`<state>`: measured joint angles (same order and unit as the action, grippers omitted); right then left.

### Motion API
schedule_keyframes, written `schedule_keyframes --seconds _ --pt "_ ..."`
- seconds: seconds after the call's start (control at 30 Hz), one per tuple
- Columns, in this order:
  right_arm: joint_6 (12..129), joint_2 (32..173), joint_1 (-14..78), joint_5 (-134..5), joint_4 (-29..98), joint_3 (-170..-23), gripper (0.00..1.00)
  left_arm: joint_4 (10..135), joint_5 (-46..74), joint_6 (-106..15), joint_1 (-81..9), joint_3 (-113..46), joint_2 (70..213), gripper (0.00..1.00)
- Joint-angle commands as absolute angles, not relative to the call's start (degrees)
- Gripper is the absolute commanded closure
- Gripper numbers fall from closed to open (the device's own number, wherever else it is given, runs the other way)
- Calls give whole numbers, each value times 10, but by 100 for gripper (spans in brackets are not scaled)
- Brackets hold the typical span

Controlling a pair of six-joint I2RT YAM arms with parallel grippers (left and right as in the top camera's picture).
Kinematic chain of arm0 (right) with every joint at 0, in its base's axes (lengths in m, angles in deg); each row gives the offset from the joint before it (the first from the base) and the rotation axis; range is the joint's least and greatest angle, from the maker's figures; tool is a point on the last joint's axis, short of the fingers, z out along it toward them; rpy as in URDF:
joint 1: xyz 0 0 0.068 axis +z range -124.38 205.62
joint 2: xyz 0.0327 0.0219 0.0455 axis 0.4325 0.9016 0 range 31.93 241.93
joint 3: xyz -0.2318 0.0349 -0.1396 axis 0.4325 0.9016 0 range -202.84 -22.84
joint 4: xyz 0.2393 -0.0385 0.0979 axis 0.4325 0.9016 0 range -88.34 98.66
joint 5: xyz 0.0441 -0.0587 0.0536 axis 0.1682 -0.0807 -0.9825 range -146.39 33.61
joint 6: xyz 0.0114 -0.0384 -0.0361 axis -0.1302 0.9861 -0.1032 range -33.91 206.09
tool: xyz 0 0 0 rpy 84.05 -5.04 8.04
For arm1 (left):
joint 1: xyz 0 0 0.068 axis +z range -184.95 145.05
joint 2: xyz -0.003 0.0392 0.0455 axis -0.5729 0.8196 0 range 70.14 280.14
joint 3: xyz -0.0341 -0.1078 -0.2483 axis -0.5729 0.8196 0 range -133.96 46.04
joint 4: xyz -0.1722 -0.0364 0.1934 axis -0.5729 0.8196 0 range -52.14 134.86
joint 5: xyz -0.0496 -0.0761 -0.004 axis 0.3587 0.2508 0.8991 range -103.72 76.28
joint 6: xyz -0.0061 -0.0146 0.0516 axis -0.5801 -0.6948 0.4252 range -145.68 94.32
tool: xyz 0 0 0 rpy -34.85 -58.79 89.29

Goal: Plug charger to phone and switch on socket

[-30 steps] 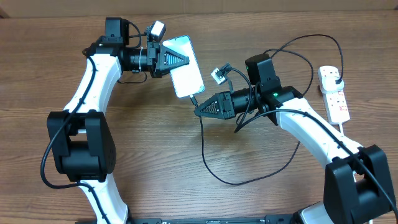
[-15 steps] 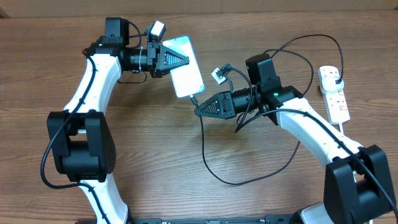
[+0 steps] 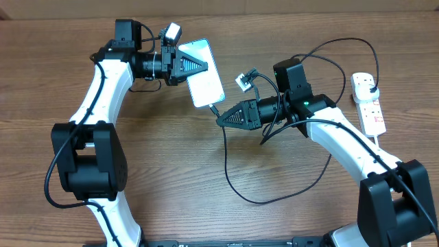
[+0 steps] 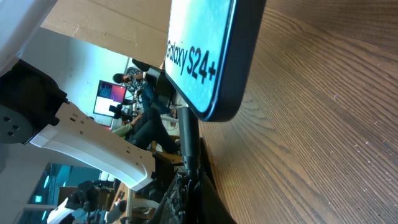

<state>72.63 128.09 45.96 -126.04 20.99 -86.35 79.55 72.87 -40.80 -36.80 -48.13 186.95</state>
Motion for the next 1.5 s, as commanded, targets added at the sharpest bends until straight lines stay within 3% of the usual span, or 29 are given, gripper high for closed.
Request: schedule_keyframes --seconds 0.0,1.47 --pt "726 1274 458 -1255 202 -865 96 796 763 -416 -373 -490 1866 96" --pt "680 1274 477 -1203 154 -865 96 786 761 -459 -365 -490 1866 96"
